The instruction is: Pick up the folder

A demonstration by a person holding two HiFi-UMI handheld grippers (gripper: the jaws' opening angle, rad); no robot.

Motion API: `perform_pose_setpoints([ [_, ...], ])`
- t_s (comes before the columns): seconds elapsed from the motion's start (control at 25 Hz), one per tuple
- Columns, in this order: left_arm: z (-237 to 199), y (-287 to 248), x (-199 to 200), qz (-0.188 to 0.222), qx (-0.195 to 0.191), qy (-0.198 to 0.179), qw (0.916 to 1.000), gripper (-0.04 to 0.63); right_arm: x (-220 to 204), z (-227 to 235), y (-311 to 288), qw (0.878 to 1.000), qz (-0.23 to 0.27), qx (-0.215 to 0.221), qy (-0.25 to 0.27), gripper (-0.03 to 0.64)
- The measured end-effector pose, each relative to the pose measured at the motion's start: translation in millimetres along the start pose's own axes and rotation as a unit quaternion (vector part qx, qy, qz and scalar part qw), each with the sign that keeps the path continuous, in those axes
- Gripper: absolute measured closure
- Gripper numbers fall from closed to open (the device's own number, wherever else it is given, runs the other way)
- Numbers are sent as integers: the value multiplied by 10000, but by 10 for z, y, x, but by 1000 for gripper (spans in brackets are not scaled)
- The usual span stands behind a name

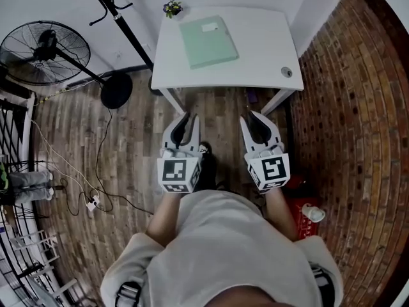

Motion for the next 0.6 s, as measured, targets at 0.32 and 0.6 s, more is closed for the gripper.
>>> perform_pose_setpoints([
  [0.32, -331, -766, -3, -202, -190, 43, 9996, 531, -53, 349, -663, 9996, -247, -61, -158, 540],
  [0.6, -687, -1285, -41, -480, -363, 100, 9981, 531, -85, 553, -1218, 9984, -520, -97, -204, 537],
])
Point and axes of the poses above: the fingertips, and each gripper's own axes: y backward along the fingers, z to its right, x out of its top, the point moved 6 cm from there along y, backward along the fingers, and after that the axes turned 7 degrees about x, right-handed, at the moved point
